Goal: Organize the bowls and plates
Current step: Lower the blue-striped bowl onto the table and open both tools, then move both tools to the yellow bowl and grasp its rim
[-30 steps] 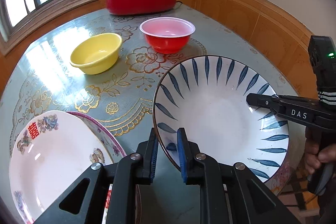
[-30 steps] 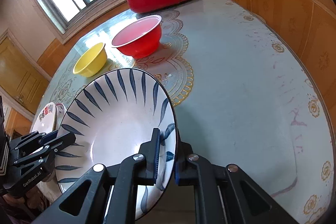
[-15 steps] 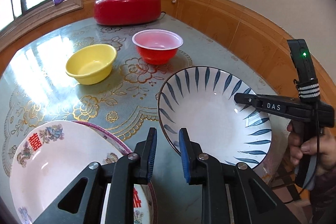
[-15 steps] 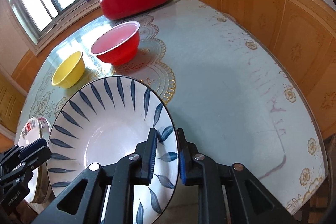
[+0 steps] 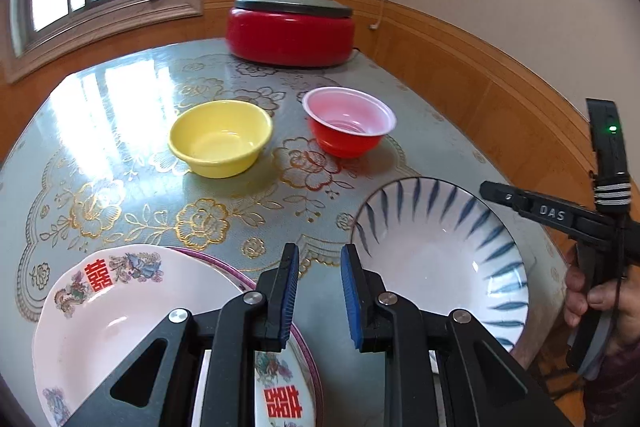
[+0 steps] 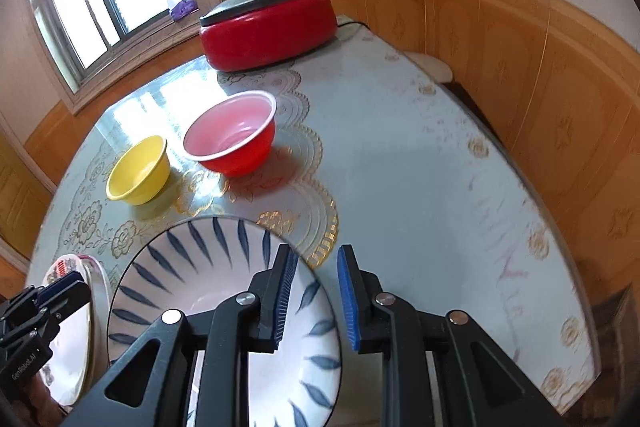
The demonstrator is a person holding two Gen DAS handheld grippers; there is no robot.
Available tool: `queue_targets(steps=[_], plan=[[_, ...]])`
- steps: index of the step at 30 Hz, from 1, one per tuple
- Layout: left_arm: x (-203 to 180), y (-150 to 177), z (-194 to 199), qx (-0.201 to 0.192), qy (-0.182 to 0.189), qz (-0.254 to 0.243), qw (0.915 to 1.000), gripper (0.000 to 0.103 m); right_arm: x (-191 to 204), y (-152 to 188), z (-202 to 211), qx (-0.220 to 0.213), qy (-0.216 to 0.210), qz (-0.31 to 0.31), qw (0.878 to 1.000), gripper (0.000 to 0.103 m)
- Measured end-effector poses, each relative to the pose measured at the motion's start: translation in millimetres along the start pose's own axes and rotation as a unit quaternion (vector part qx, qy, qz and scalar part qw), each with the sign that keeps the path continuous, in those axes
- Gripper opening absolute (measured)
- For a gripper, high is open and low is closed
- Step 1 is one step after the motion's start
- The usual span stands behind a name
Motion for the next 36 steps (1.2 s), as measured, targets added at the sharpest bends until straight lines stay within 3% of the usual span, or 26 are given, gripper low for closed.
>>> queue_targets(steps=[4, 8, 11, 14, 22, 36], plan=[[3.9, -6.4, -3.6, 0.0, -0.021, 0.027, 0.9994, 0.022, 17.1, -17.7, -1.3, 0.0, -0.041, 0.033, 0.999, 0.022], [13.5, -18.7, -1.8, -0.008, -0.041, 0.057, 0.9975, 0.037, 48.6, -34.2, -14.4, 0.029, -0.128, 0.056, 0.99, 0.022], [24.3, -31.6, -0.4, -0.016, -0.063, 0.077, 0.9949, 0.038, 76.3, -48.3, -27.7, 0.05, -0.178, 0.07, 0.98, 0.022], [35.4, -42.0, -0.6, -0.021, -0.087, 0.09, 0.9919, 0.037, 103.1, -61.3, -44.2, 0.072, -0.202, 0.077, 0.974, 0.022], [67.7, -63.2, -14.6, -0.014, -0.119, 0.126, 0.9847, 0.037, 144.9, -89.0, -91.3, 0.107, -0.209, 0.053, 0.971, 0.022], [103.5, -81.5, -47.6, 0.016, -0.105, 0.168, 0.9801, 0.037, 160.1, -105.6, -128.2, 0.123, -0.176, 0.045, 0.976, 0.023]])
Point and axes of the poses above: each gripper's, at about its wrist camera, not at the fingertips, and z roughly against the way its jaws point, x to its left, y to its underside, the point moved 2 cm from there along -z, roughly the way its jaws point, and after that the axes turned 6 degrees about x, right-handed, at the moved point
